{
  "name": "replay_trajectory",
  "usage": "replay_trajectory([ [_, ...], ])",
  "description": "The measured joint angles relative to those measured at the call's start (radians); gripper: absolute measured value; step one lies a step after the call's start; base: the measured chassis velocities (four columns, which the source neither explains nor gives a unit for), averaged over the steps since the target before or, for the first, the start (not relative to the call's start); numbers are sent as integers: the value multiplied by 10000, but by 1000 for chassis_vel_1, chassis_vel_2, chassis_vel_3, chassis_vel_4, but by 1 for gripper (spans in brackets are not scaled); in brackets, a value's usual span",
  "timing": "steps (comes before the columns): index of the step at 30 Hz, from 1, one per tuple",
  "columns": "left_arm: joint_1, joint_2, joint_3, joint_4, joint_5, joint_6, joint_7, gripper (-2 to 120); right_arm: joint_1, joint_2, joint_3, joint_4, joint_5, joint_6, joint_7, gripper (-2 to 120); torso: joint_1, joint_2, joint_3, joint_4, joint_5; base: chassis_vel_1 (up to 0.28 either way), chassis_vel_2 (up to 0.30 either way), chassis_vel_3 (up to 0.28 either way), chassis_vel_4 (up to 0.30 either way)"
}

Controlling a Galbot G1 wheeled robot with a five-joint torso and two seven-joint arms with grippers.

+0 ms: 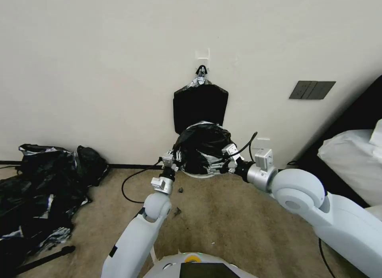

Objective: Place a trash bag onto the trash bin.

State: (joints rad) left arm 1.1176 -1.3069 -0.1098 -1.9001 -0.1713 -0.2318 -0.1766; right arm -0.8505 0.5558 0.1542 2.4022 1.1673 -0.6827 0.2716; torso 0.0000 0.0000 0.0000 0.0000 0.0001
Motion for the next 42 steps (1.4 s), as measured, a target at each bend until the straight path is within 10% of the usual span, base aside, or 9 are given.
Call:
replay_trajectory([
  [9,90,-33,25,-47,651,-453,163,1,12,199,-211,-159,1754,-176,1638,73,0,0,0,0,-1,0,0,0,0],
  [28,229,-47,229,-264,199,301,-246,1,-262,125,-233,-39,1628,8,1810,7,0,0,0,0,-1,0,0,0,0],
  [42,198,81,353,-564,-2189,2206,-1442,1,-1632,-439,337,250,-1369,1339,-1505,0,0,0,0,0,-2,0,0,0,0],
])
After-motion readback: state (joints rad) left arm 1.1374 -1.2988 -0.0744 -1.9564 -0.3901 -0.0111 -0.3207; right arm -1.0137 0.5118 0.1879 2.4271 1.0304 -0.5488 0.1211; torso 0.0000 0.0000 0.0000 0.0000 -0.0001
